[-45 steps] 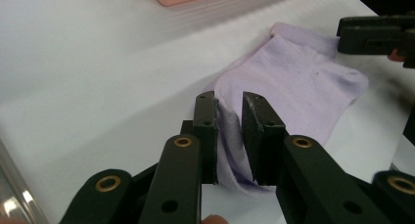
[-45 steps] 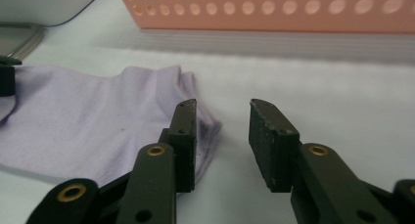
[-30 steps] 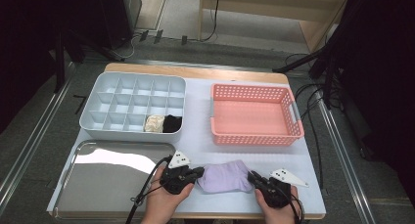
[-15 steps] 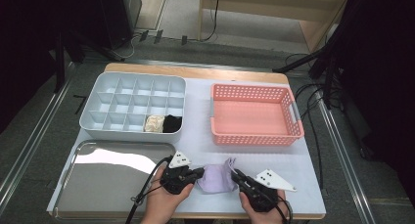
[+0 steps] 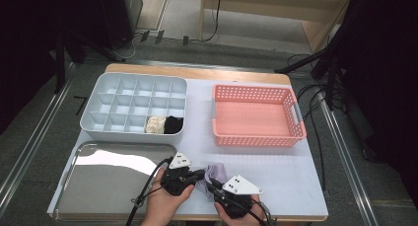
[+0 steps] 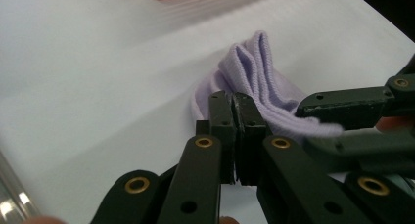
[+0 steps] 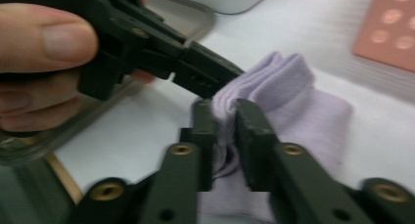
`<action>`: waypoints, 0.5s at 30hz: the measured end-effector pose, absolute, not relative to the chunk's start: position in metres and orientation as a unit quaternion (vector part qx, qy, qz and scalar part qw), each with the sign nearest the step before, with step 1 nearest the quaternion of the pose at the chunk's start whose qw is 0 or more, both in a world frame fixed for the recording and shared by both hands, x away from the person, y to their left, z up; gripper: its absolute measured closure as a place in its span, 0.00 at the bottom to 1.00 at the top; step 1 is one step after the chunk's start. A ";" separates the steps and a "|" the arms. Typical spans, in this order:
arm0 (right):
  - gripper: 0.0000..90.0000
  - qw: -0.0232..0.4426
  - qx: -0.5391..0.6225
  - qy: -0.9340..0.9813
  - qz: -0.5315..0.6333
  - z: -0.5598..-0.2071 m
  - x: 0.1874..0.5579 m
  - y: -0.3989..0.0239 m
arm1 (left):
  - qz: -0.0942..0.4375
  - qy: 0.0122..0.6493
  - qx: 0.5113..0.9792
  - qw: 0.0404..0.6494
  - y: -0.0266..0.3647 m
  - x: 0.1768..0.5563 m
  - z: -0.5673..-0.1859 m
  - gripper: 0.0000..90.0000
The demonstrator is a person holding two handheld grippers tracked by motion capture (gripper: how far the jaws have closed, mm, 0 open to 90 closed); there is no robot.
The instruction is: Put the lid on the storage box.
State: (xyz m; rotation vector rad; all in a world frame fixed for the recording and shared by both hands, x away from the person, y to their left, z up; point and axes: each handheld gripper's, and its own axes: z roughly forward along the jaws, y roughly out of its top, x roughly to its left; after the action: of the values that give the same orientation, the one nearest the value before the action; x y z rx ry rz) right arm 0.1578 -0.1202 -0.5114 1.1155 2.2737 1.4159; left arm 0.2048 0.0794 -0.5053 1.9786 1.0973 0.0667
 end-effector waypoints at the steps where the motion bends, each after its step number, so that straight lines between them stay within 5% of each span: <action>1: 0.78 0.112 0.376 0.778 0.491 -0.510 0.157 -0.121 | 0.024 0.443 0.788 0.428 0.080 0.205 -0.506 0.98; 15: 0.77 0.119 0.452 0.736 0.490 -0.516 0.157 -0.170 | 0.030 0.456 0.773 0.440 0.093 0.206 -0.501 0.93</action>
State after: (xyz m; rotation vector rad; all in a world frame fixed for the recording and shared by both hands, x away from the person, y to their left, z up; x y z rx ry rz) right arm 0.1574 -0.1705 -0.5158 1.3216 2.1510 1.4343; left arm 0.2055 0.0925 -0.5011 1.9198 1.1317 0.0747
